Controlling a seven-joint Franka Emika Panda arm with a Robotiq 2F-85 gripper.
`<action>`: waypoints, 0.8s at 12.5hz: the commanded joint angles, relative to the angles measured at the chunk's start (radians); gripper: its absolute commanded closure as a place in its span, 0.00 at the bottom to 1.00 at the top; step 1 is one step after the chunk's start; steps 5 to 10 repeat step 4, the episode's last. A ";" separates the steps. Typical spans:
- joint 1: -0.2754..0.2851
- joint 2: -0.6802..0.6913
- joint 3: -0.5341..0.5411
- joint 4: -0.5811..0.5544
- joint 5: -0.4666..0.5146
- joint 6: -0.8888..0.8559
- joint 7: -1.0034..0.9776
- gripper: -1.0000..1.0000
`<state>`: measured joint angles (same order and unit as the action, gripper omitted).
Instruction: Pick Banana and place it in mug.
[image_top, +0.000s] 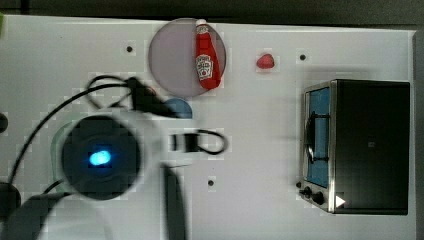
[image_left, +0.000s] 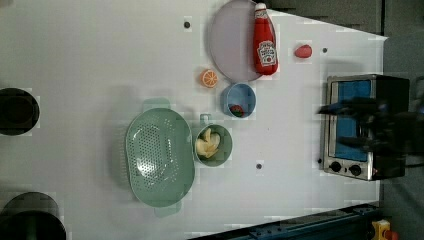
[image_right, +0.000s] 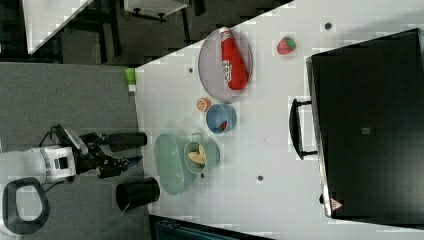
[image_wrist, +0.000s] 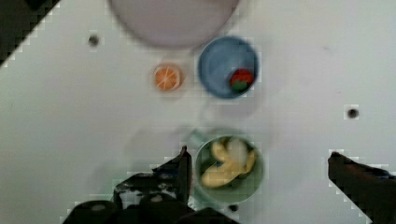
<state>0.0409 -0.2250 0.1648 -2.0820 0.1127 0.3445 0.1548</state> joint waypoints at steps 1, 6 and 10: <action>-0.041 -0.017 -0.094 0.042 -0.081 -0.057 -0.059 0.00; -0.042 -0.026 -0.175 0.070 -0.126 -0.084 -0.085 0.00; -0.042 -0.026 -0.175 0.070 -0.126 -0.084 -0.085 0.00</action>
